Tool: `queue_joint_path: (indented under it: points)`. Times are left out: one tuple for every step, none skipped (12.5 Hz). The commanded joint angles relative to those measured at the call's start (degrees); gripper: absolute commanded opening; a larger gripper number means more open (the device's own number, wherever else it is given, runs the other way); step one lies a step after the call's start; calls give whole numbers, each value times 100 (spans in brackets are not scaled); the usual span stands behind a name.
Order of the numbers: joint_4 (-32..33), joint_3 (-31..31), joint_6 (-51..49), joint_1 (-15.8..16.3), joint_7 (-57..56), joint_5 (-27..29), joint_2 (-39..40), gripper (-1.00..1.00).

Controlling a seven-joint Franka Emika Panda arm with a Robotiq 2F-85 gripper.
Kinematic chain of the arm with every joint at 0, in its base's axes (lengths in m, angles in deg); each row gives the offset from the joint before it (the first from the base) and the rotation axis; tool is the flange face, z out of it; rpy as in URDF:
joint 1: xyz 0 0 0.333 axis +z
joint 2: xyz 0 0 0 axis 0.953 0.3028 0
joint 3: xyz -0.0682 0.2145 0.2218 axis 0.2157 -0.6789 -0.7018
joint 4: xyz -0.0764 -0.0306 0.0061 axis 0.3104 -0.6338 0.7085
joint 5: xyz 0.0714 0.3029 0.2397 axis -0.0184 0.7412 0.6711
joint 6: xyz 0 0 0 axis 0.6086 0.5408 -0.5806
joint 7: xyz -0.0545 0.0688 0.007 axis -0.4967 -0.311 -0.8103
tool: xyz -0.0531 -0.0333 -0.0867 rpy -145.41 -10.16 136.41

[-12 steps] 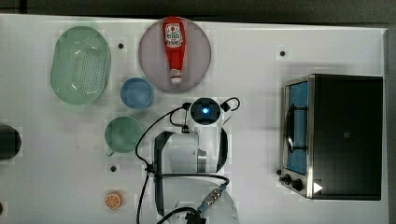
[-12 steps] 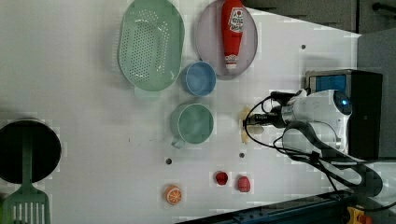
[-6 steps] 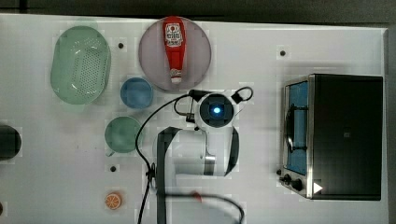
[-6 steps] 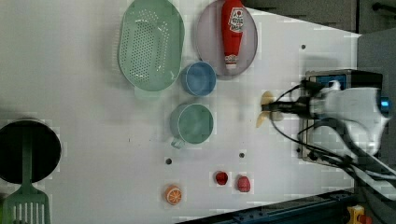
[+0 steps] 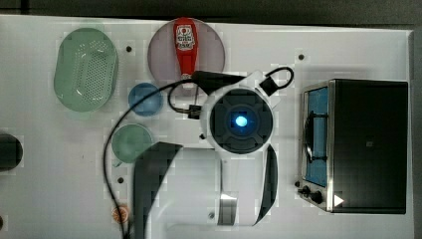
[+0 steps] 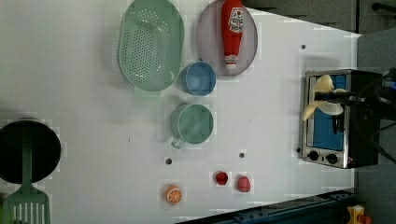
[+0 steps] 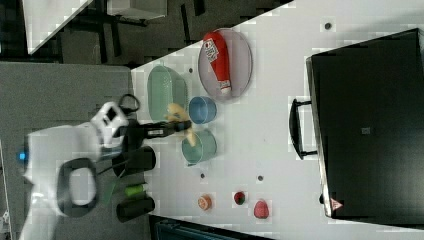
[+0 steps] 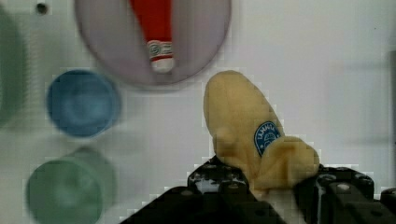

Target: Pick Banana and place it in mug.

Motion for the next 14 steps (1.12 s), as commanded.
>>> queue_joint_path:
  points:
    - [-292,-428,-741,184,754,-80,-132,-30]
    - [-385,-608,-883,211,991,-80,-174,-30]
    - [-467,-930,-994,247,1675,-79,-183,-30]
    - [-456,-1148,-1013,279,2137,-77,-180,-30]
    - [-437,-1411,-1015,315,2638,-44,-151,-30]
    - [-433,-1625,-1013,348,2995,-15,-99,-30]
    - [-424,-1830,-1004,369,3323,1,-31,-30]
    - [-400,-2019,-987,379,3645,15,54,-30]
    - [-345,-2179,-975,381,3954,25,156,-30]
    - [-262,-2298,-905,382,4219,52,278,-30]
    - [-154,-2382,-690,382,4401,76,416,-30]
    - [-14,-2436,-365,382,4468,76,561,-30]
    - [141,-2467,54,383,4468,76,699,-30]
    - [296,-2472,458,382,4468,75,831,-30]
